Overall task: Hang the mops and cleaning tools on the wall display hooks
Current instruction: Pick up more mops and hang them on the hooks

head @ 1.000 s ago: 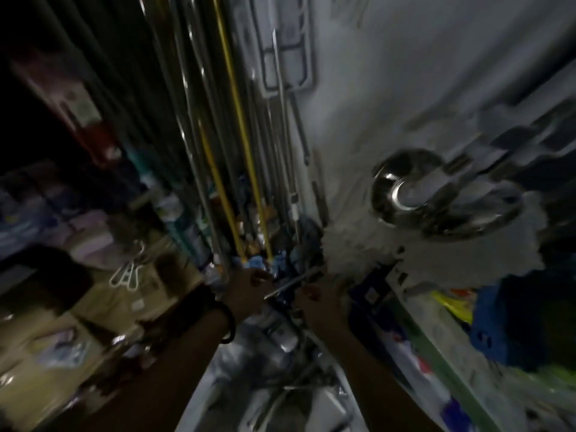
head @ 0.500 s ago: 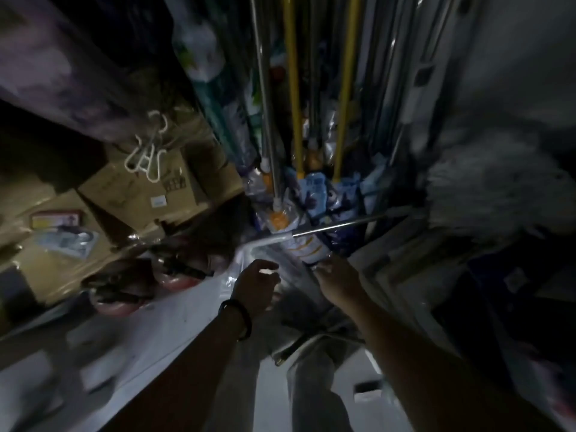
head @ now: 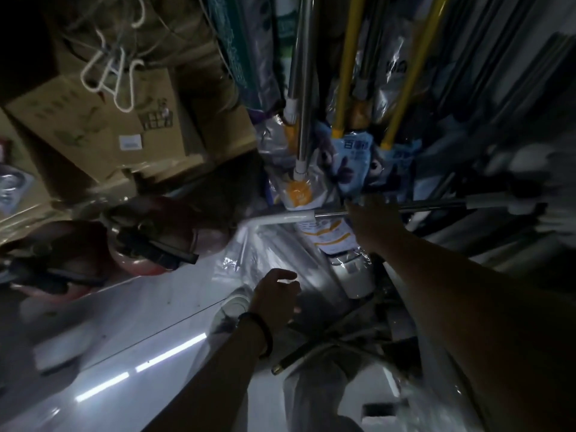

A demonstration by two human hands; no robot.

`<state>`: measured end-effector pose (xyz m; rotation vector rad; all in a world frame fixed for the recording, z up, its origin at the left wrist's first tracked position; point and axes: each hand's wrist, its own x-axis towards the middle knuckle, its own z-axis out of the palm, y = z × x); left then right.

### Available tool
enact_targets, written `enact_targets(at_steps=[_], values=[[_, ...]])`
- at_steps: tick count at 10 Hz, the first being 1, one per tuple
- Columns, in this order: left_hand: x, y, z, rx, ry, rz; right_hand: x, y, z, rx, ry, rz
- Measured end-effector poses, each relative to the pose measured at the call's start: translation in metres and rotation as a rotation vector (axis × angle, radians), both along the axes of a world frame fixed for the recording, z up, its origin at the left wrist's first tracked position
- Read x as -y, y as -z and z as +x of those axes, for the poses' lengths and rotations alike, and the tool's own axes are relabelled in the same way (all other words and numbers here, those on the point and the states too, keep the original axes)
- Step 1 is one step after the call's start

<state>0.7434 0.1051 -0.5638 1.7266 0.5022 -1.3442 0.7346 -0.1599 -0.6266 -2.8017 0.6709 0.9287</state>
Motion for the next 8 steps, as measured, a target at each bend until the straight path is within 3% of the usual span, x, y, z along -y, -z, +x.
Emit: enact_targets(at_steps=[1,3,5,8], values=[[-0.003,0.008,-0.010,-0.011,-0.024,0.006,0.018,0.012,-0.011,0.101,0.023,0.054],[0.000,0.005,-0.027,-0.081,-0.017,-0.004,0.024,-0.028,-0.011,-0.077,-0.239,-0.182],[-0.003,-0.016,-0.024,-0.209,-0.098,-0.038,0.025,-0.059,-0.022,-0.038,-0.168,-0.141],[-0.024,-0.048,-0.017,-0.106,-0.077,-0.029,0.016,-0.098,-0.039,-0.214,-0.162,-0.109]])
